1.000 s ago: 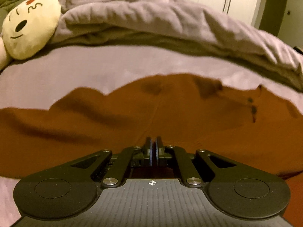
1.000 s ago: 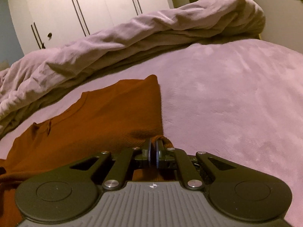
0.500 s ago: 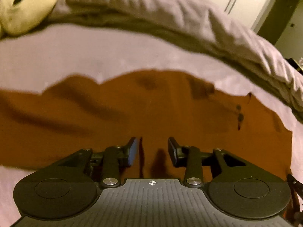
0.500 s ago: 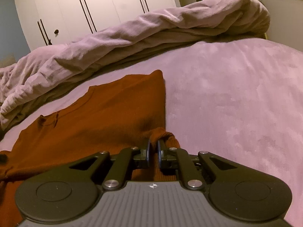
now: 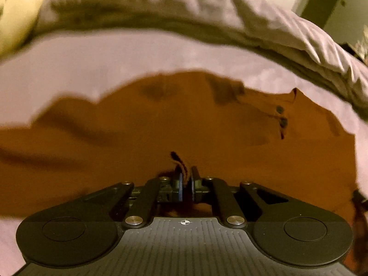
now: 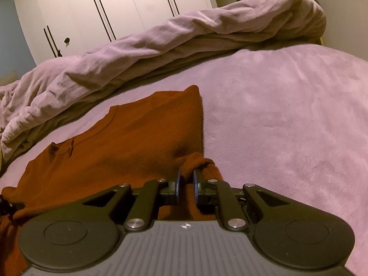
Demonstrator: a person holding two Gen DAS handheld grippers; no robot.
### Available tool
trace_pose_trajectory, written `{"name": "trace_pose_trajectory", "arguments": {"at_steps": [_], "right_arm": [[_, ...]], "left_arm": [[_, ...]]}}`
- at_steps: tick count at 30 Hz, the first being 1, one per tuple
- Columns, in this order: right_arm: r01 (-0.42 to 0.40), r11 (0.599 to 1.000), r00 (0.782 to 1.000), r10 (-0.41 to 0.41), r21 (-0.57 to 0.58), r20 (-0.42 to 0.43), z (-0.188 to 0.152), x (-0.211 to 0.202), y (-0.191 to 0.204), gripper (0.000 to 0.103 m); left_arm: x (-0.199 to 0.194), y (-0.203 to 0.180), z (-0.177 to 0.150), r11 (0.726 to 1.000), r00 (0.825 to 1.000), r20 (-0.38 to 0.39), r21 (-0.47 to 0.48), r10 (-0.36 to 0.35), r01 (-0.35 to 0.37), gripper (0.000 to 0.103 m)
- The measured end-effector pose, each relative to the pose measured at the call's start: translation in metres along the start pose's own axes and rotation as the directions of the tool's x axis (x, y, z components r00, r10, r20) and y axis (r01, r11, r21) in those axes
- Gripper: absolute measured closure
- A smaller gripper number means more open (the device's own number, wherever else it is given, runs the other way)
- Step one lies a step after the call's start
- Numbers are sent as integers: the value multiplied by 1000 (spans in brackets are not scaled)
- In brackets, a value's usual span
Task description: Fold small clothes
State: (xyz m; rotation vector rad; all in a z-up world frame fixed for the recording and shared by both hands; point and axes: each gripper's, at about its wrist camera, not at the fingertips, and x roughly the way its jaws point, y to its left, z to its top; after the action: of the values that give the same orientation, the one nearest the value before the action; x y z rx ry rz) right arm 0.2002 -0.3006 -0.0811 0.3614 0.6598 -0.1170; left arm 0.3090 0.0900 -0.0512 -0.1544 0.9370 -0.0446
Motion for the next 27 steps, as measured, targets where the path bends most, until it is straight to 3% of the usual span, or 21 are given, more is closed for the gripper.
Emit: {"name": "trace_pose_trajectory", "arguments": {"at_steps": [4,7,10,13,15,17,21,23,25,27], "right_arm": [[14,1000,1000,-14,-24,17,1,-4,4,95],[17,999,999,-16,-38,36,2,-8,7,95],[26,998,1000,-25,-56,6,-3,-3,9,95],[39,993,999,-39,-114,3,-7,-2,13,94],[47,987,999,-50,-153,-16,-3,-5,17,94],[53,987,998,-58,-149,-26,3,-12,18,93],[112,986,994,-113,-127,-1,11,-26,22,93],[156,978,988,-153,-135,34,14,-31,31,93],[166,974,986,-159,-154,55,16,-31,44,93],[106,973,994,-100,-206,39,14,-23,62,93]], "left_arm": [[-21,-9,11,997,989,135,45,53,-60,95],[-22,-13,12,991,979,183,82,89,-105,95],[-5,-15,3,979,976,157,118,148,-168,95],[19,-11,-13,961,973,52,159,223,-228,90],[12,-8,-19,958,970,77,156,231,-240,87],[1,-12,-19,955,967,82,154,242,-252,61],[-31,-25,-16,970,970,155,124,188,-207,47],[-40,-37,-16,974,970,193,137,152,-179,32],[-35,-50,-16,975,973,197,164,118,-152,31],[-20,-58,-21,973,978,174,178,116,-147,31]]}}
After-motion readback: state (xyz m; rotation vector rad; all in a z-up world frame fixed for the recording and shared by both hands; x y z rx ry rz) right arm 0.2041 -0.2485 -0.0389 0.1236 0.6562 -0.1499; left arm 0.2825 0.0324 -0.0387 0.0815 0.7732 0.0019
